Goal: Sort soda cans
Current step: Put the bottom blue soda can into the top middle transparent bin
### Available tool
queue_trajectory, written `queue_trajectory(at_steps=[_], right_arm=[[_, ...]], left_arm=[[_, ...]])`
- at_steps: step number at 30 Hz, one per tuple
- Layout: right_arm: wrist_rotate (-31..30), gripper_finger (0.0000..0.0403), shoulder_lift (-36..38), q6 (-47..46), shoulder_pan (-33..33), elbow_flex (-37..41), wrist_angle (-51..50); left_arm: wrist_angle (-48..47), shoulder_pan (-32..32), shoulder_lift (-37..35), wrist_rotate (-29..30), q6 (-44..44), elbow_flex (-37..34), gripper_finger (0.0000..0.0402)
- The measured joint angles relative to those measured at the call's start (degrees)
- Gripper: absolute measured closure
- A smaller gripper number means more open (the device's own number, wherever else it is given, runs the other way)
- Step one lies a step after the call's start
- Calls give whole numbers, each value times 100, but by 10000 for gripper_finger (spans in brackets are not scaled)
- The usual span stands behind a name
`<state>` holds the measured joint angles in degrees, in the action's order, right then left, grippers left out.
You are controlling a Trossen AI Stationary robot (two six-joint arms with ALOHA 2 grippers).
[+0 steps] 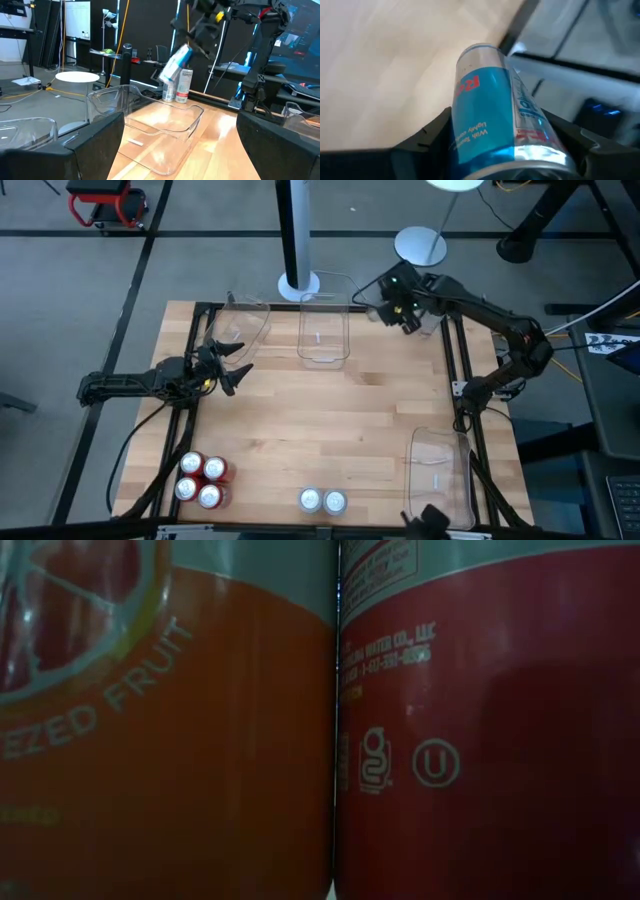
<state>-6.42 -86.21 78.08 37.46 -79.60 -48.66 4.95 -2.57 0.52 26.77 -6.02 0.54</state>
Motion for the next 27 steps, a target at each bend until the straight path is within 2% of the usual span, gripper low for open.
queue_trajectory(at_steps=[7,14,22,27], right_arm=[[-15,168,-175,-22,-568,-582,397],[-122,168,-1030,-26,-874,-1519,389],[-288,168,-2259,18,-780,-2650,-243],[-339,168,-2822,20,-646,-3005,-351]], left_arm=[[47,0,0,2,2,0,27],[45,0,-1,2,10,0,27],[-11,0,-1,1,-20,0,27],[-11,0,-1,0,-31,0,27]])
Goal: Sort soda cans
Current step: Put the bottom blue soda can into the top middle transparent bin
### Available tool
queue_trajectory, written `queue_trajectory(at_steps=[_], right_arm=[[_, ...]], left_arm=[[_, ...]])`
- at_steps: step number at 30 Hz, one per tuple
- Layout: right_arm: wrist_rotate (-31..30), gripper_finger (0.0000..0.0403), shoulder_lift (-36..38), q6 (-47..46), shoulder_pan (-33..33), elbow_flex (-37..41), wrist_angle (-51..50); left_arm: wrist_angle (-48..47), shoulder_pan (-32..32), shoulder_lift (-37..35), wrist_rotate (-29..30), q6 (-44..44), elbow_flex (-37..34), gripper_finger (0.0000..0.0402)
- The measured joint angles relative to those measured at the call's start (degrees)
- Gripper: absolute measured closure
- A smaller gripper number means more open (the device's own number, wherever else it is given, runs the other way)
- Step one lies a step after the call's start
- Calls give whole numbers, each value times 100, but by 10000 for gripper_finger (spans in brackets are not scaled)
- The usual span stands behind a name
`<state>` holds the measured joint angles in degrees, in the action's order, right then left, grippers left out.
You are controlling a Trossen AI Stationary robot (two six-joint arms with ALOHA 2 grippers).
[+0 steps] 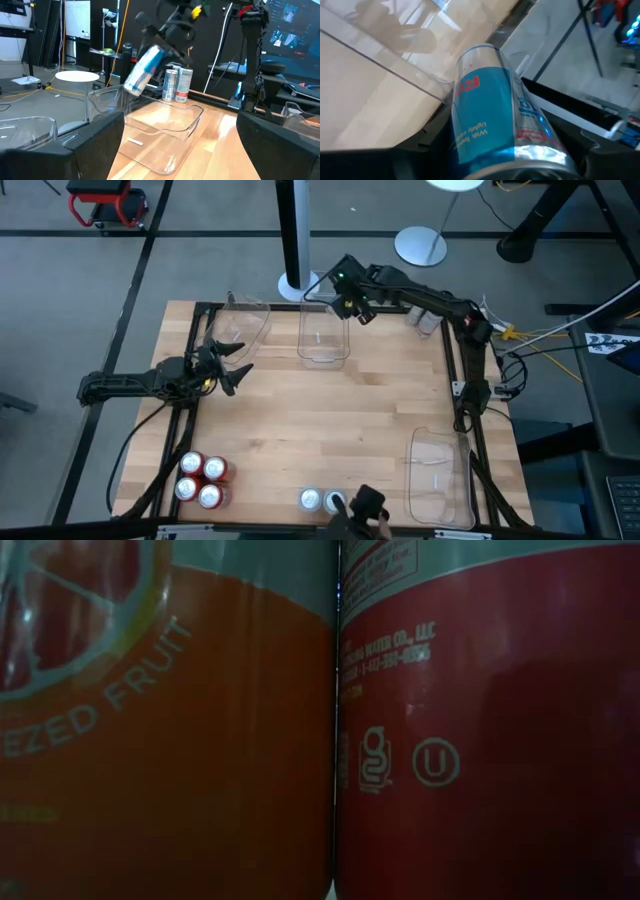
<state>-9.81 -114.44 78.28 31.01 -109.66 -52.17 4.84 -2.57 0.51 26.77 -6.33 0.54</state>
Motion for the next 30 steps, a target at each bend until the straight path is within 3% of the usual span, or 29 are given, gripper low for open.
queue_trajectory(at_steps=[30], right_arm=[[38,159,-1052,-42,279,-58,-29]], left_arm=[[-103,0,0,1,-75,0,27]])
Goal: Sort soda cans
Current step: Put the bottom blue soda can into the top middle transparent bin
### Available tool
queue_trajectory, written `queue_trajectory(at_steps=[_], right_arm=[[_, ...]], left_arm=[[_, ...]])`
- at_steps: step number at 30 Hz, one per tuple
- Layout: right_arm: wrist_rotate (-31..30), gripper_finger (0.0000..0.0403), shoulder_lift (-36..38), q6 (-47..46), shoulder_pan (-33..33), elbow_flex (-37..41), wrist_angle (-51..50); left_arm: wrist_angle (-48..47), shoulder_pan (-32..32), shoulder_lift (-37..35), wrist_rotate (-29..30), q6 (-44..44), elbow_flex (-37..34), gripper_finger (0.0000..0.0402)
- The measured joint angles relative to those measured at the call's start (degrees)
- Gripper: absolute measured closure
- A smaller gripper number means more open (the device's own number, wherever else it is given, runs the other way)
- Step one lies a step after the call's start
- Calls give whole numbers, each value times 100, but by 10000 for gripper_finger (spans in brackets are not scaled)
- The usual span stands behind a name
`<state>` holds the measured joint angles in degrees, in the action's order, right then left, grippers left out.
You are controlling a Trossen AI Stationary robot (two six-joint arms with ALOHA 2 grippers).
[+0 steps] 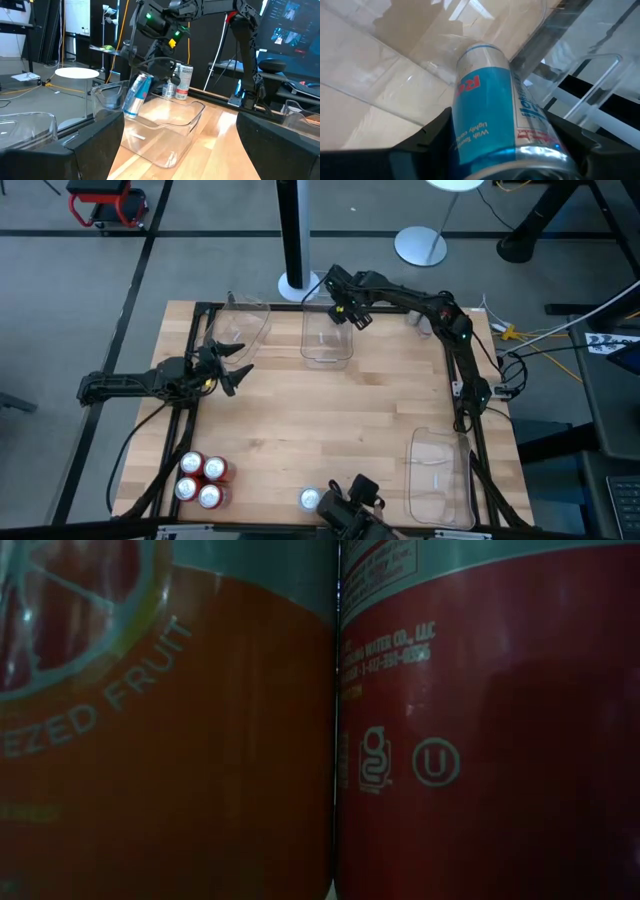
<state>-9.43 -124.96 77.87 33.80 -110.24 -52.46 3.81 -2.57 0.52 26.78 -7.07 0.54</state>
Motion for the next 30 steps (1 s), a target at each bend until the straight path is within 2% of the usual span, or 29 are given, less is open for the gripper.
queue_trajectory(at_steps=[17,25,30], right_arm=[[48,140,-18,-92,-2,4,0],[141,87,-18,-109,-2,6,30],[98,78,-18,-109,-2,1,26]], left_arm=[[-4,0,1,-2,-2,0,27],[-7,0,1,-17,0,0,27],[-9,1,0,-23,0,0,27]])
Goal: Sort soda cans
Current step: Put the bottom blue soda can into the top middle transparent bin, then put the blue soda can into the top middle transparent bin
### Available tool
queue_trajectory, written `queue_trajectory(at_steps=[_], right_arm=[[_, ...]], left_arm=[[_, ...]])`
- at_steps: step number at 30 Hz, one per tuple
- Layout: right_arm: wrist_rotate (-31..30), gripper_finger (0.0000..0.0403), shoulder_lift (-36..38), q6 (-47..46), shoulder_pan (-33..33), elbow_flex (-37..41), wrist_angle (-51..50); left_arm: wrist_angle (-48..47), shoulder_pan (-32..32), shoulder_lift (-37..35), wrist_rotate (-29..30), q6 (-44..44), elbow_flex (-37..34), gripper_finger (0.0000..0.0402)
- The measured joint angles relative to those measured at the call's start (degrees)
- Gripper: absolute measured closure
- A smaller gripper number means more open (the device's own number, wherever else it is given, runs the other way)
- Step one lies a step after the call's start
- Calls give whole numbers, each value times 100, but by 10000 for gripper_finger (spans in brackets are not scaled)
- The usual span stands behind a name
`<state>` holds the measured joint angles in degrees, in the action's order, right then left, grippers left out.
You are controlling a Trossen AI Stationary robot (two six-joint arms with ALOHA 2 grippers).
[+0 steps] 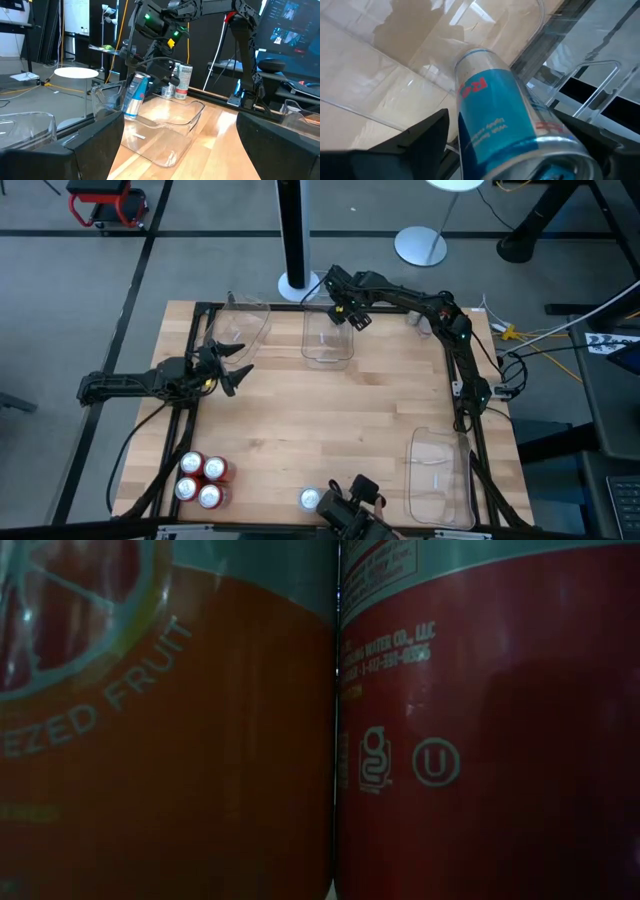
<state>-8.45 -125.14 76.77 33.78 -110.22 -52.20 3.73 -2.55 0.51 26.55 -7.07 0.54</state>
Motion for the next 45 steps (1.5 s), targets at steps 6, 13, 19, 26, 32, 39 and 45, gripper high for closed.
queue_trajectory(at_steps=[6,13,19,26,32,39,45], right_arm=[[6,90,0,0,2,-314,-55],[5,91,-4,0,0,-882,-388],[41,93,-4,-4,-66,-1477,-1138],[-1,94,202,-190,-117,-2223,-2680],[-166,94,889,-443,-116,-2186,-3098],[-559,94,1657,-612,-114,-1659,-3207],[-990,94,2313,-742,-11,-738,-3112]], left_arm=[[0,-1,2,-1,0,0,27],[0,0,0,-1,0,0,27],[0,1,0,-1,0,0,27],[0,0,0,-1,0,0,27],[0,1,0,-1,0,0,27],[0,0,2,-1,26,0,27],[0,1,0,-1,8,0,27]])
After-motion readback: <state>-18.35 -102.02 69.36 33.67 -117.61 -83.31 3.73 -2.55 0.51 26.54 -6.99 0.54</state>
